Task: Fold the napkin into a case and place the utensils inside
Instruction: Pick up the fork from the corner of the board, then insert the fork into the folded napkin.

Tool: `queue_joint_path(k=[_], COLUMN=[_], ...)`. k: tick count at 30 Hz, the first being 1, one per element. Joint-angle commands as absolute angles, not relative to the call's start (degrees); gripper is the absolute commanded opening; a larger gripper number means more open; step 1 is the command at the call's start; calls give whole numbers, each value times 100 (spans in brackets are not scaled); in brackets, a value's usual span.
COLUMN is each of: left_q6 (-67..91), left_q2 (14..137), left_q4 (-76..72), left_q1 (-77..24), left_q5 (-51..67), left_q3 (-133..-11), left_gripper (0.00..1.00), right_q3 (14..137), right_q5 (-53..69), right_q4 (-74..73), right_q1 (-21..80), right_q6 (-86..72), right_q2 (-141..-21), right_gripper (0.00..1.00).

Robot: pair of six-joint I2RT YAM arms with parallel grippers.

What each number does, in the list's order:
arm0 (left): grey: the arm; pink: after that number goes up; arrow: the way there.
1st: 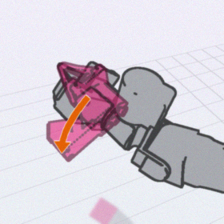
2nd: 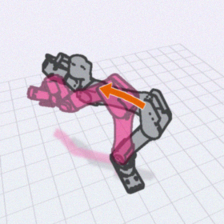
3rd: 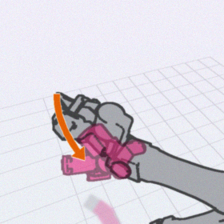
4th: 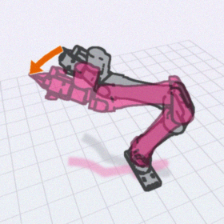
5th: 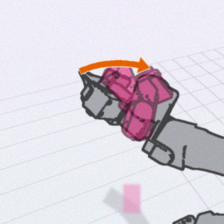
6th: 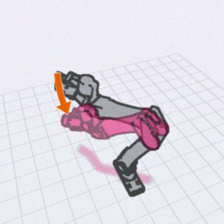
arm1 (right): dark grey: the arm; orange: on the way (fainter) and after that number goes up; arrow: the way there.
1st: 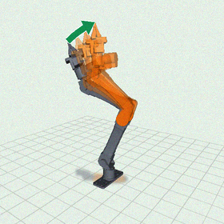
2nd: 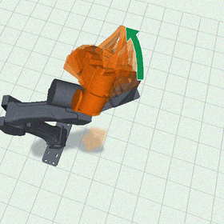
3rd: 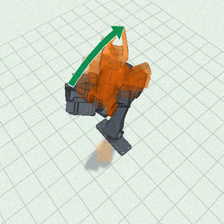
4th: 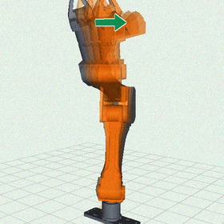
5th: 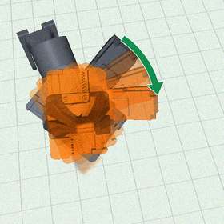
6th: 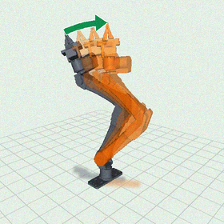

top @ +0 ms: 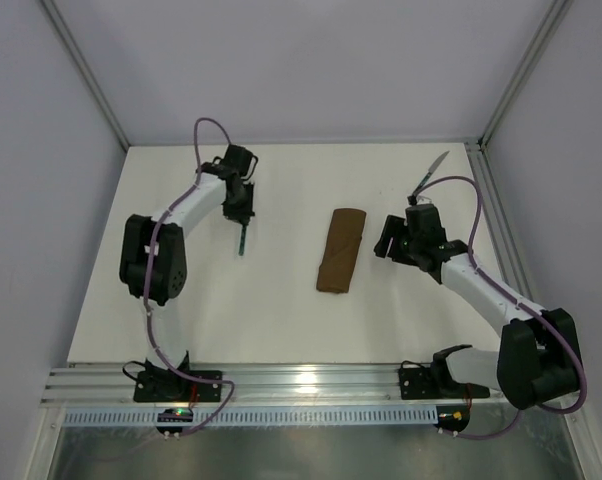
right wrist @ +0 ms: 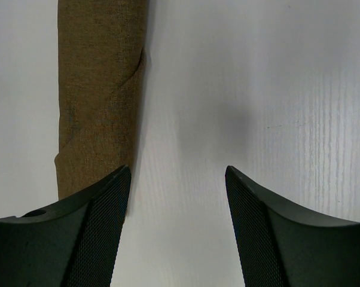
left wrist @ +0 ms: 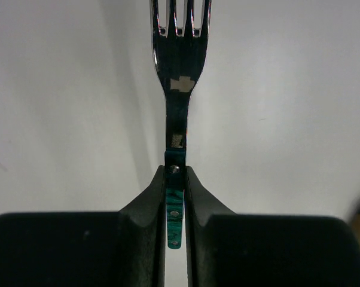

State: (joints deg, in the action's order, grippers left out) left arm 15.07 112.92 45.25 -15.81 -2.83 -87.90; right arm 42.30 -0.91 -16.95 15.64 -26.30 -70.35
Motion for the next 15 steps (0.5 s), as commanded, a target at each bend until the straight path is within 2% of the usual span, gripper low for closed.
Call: queue_joint_path(k=[1, 5, 10, 15], left_q6=[2432, 2829, 2997, 2760], left_q2=[10898, 11398, 12646, 13315], left_q4=[4096, 3972, 4157, 4052], left_q1=[-2440, -3136, -3673, -3972], left_q5=[-88, -26, 159, -158], left_q3=[-9842, -10800, -12405, -13034], left_gripper=[0, 0, 0, 0], right_q3=[4210, 4114, 3990, 3929], right_q5=[123, 27, 26, 26], right_q4=[-1283, -1353, -1397, -1529], right_q1=[1573, 1573, 1582, 1582], right_q6=[-2830, -2891, -2953, -2997], right_q2=[-7101, -7137, -7137, -7128], right_gripper=[68, 68, 68, 68])
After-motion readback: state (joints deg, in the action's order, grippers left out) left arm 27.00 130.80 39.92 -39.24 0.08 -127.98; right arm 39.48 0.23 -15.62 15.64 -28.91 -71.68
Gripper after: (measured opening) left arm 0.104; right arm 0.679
